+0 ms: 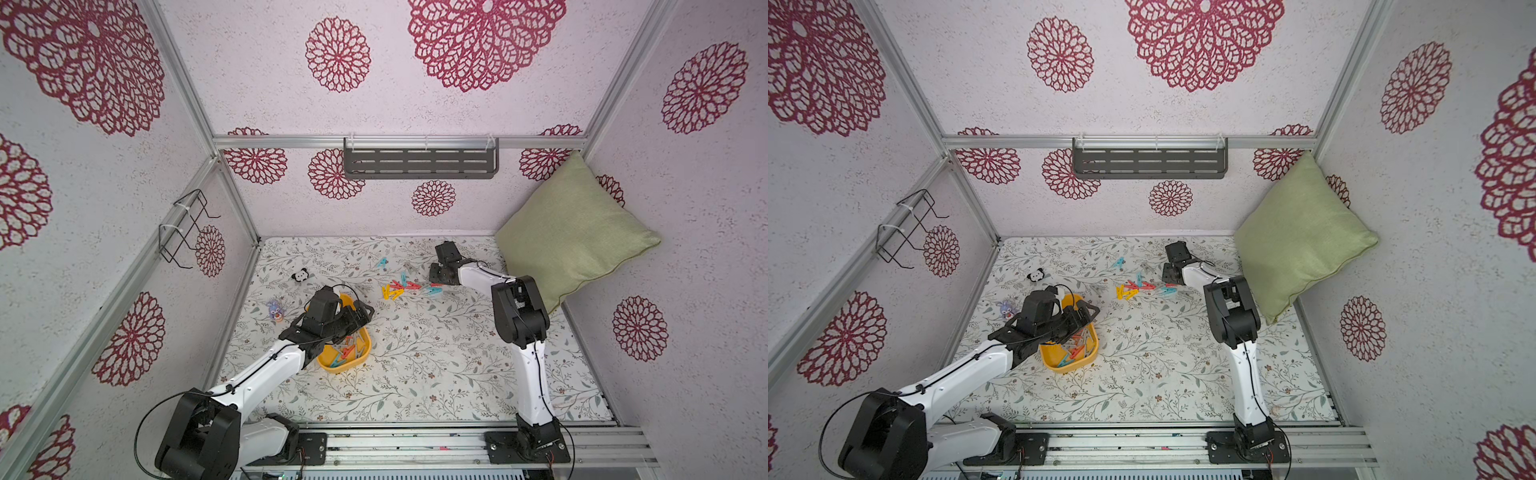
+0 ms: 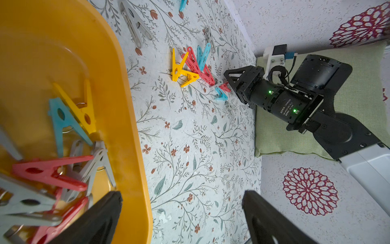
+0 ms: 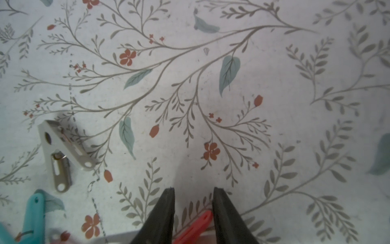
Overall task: Put the clothespins into the storage box
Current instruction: Pick up the clothespin from the center of the board.
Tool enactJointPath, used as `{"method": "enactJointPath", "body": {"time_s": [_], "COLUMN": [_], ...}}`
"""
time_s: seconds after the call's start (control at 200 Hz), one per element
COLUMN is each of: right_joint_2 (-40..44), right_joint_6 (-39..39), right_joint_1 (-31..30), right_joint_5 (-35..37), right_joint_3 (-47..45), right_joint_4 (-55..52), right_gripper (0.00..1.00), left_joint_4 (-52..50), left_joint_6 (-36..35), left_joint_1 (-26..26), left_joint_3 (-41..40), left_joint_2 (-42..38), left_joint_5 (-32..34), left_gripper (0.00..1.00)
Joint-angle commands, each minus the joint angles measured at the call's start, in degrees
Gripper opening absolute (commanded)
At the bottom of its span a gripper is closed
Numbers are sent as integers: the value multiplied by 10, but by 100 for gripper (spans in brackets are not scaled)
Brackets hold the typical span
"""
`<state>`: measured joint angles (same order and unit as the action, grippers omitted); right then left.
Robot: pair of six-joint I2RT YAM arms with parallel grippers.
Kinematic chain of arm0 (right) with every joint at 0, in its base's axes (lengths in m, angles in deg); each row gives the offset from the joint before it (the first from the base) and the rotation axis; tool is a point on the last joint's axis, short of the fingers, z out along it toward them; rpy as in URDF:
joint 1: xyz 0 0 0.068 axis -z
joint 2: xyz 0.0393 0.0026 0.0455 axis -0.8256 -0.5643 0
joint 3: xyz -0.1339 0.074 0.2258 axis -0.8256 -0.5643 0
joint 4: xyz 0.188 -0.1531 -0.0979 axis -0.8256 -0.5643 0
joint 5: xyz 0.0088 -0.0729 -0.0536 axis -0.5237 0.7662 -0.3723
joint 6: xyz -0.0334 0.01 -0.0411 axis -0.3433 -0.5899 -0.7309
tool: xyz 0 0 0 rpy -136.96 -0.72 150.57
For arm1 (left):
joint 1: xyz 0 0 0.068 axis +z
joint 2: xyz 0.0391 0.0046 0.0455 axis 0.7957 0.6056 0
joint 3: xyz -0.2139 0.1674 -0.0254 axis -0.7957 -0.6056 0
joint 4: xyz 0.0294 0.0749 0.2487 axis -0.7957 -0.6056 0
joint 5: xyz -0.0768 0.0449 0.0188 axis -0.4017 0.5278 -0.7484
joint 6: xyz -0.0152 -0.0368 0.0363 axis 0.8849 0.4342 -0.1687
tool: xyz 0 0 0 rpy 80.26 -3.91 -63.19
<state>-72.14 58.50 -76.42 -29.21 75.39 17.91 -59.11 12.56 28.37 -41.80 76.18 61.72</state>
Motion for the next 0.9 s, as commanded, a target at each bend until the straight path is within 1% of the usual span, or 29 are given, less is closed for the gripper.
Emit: {"method": "enactJointPath", "body": {"time_s": [0.0, 0.235, 0.385, 0.54, 0.645, 0.735, 0.896], "right_joint_2": [-4, 7, 27, 51, 74, 97, 133], "right_joint_6": [8, 11, 11, 10, 9, 8, 4], "right_joint_1": [7, 6, 6, 4, -2, -12, -48], "right_joint_5": [1, -10, -12, -20, -24, -34, -40], "right_joint_3": [4, -13, -32, -46, -62, -78, -94], "right_joint_4": [-8, 6, 20, 28, 38, 49, 56], "right_gripper": [32, 19, 10, 3, 1, 0, 0], "left_joint_4": [15, 15, 14, 6, -10, -33, -72], "left_joint_6": [-1, 0, 2, 1, -3, -18, -31], "left_joint_1": [-7, -11, -12, -12, -12, -11, 6], "left_joint_3": [11, 9, 6, 6, 6, 9, 10], "left_joint_2": [4, 0, -8, -17, -32, -49, -85], "left_joint_5": [4, 5, 9, 13, 22, 45, 58], "left_gripper": [97, 97, 97, 97, 97, 97, 97]}}
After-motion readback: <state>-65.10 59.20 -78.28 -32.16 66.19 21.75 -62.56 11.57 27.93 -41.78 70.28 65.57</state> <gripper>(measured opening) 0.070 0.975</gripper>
